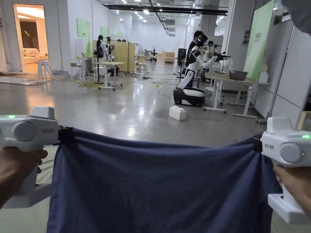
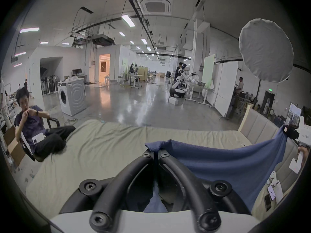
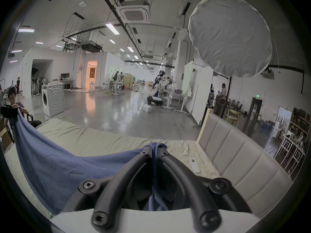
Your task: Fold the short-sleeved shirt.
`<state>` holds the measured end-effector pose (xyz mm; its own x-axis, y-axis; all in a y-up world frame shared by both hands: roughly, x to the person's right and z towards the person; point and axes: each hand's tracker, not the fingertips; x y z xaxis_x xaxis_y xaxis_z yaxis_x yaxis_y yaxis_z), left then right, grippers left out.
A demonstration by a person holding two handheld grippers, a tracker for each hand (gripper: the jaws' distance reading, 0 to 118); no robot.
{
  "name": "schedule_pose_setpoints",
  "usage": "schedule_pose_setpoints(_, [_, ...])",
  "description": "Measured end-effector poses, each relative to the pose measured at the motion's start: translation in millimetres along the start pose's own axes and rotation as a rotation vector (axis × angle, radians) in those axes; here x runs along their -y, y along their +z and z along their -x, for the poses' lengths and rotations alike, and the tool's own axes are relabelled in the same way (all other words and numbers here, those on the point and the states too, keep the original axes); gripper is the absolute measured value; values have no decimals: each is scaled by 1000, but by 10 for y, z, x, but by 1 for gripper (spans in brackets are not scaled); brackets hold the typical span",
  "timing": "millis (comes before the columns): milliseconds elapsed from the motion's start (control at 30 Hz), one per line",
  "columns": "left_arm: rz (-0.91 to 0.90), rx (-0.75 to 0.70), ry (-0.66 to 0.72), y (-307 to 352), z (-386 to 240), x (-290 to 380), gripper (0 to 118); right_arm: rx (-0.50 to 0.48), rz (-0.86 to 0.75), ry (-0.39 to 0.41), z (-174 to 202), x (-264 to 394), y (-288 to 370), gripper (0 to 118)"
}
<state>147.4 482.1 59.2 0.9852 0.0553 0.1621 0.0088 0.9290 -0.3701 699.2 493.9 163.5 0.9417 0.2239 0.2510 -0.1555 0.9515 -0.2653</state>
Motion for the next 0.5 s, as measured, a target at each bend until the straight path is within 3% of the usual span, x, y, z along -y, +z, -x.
schedule_pose_setpoints(500, [-145, -78, -57, -377, -2, -1334, 4, 117, -178, 125, 226, -1283, -525, 5])
